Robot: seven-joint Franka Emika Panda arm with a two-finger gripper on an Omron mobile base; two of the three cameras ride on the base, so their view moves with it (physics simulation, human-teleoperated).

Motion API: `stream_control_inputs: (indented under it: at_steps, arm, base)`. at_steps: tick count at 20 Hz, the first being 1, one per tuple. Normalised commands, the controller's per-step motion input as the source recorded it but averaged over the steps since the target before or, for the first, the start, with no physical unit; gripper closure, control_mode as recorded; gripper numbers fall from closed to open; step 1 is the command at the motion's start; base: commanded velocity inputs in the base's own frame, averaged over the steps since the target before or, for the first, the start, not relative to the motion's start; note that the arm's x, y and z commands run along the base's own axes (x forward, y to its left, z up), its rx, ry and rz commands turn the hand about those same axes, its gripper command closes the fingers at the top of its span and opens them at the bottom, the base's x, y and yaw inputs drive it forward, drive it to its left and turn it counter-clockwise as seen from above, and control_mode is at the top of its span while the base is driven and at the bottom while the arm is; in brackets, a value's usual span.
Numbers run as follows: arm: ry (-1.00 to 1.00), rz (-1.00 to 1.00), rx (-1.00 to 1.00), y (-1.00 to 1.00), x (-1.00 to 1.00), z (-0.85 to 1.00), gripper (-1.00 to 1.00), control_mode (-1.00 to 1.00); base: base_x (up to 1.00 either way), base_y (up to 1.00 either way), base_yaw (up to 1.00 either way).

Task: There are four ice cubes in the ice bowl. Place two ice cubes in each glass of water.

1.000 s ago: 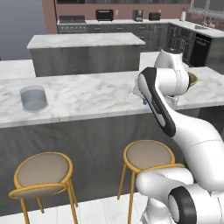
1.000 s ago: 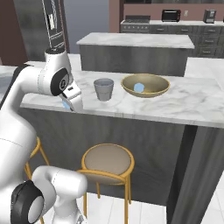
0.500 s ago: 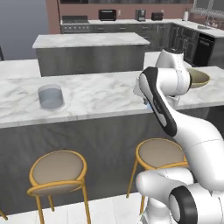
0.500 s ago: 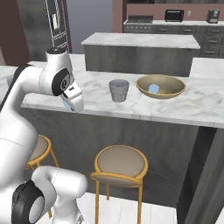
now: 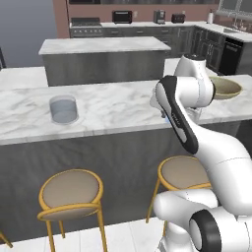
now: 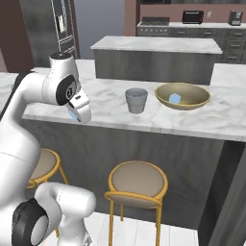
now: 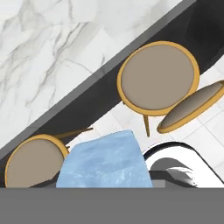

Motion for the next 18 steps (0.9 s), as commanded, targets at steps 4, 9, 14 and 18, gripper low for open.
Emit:
stream_control_inputs:
  at_steps: [4,9,14,18]
  arm:
    - [0.00,0.00,0.00,0.00,0.00,0.00,1.00,1.00]
    - [0.00,0.00,0.00,0.00,0.00,0.00,1.00,1.00]
    - [0.00,0.00,0.00,0.00,0.00,0.00,1.00,1.00]
    - [0.00,0.00,0.00,0.00,0.00,0.00,1.00,1.00]
  base:
    - [0.26,0.52,0.00]
    - [0.17,0.50,0.00]
    - [0.30,0.11,0.00]
    - [0.41,0.00,0.00]
